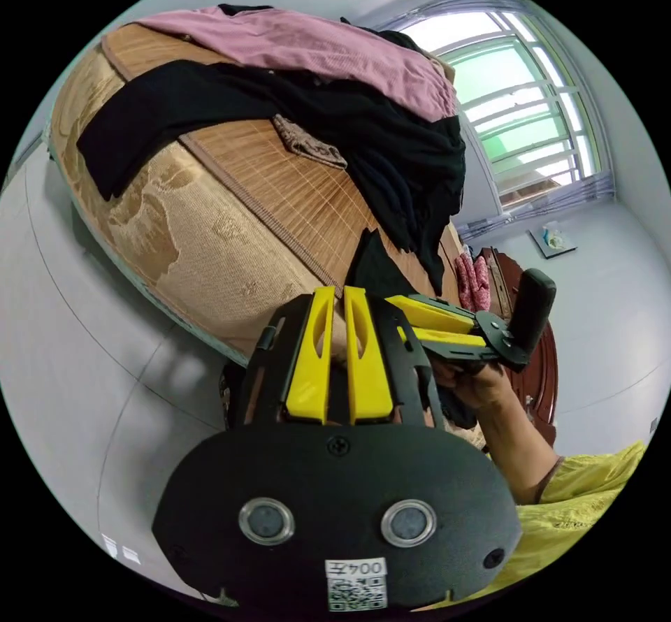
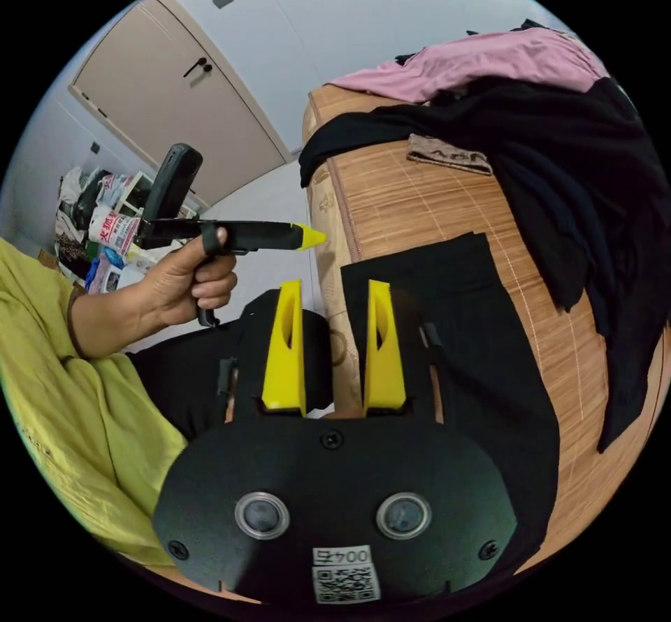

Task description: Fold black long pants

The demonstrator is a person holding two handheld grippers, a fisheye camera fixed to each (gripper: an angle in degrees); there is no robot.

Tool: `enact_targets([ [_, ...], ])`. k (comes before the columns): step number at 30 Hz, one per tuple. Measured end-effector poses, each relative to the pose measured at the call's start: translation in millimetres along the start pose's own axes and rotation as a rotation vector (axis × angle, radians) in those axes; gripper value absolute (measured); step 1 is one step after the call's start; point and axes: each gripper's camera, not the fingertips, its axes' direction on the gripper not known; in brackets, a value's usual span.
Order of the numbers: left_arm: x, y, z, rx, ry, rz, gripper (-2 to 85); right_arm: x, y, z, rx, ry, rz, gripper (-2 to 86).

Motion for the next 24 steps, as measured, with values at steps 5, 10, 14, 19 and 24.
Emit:
enact_targets([
  [5,69.9,-41.3,8.2,-0.013,-0.077,0.293,2.0,-13.2,101.6,-107.1,0.172,0.117,0.234,14.1],
  [10,141.1,-94.7,60.7,-0.202,-0.016,0.444,2.0,-13.1,249.1,-201.0,0.369,0.060,0.604,14.3],
  [14,179.1,-119.3,98.3,-0.286,-0.124,0.489,1.6,-31.2,379.4,-275.8,0.495,0.053,0.889,13.8],
  [19,202.4,-145.2,120.9,-0.351,-0.214,0.509,0.5,-62.1,491.4,-350.6,0.545,0.138,1.081,12.9],
  [24,216.1,-170.7,109.4,-0.312,-0.262,0.562,0.2,-81.8,567.0,-415.8,0.529,0.263,1.193,13.4],
])
